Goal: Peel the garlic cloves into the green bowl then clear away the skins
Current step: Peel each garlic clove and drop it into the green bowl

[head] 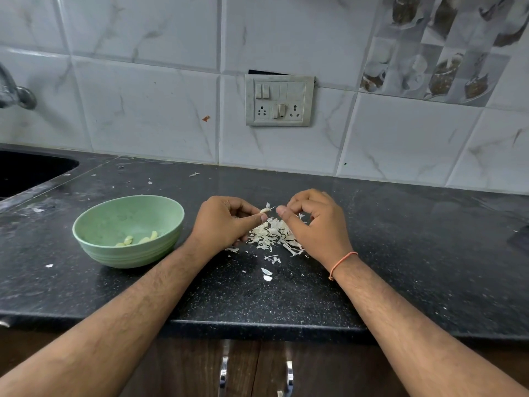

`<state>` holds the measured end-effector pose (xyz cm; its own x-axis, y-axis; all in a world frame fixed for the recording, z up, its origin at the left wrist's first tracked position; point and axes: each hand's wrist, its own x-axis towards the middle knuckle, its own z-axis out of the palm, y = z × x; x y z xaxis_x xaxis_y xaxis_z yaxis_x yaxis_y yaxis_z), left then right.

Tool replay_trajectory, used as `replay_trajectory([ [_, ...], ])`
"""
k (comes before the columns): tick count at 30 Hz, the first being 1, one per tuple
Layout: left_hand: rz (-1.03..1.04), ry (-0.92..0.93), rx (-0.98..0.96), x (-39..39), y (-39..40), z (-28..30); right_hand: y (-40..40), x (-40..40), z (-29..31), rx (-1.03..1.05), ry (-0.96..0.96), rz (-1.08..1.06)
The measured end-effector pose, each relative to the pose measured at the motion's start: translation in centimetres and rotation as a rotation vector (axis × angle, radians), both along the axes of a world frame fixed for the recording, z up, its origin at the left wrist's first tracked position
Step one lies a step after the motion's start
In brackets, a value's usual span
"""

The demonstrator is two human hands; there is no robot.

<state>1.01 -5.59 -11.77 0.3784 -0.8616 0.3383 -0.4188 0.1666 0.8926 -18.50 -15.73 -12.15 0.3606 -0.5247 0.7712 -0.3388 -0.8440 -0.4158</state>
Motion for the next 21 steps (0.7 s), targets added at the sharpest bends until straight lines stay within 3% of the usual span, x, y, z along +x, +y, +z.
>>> replay_trajectory([
  [9, -0.061, -0.051, 0.014, -0.14, 0.21, 0.19, 0.33, 0.31, 0.03, 0.075, 0.143, 0.149],
  [14, -0.157, 0.057, 0.016, -0.24, 0.42, 0.36, 0.17, 0.22, 0.04, 0.277, 0.037, 0.225],
  [21, -0.263, 0.123, -0.010, -0.23, 0.32, 0.42, 0.08, 0.19, 0.30, 0.346, -0.031, 0.264],
])
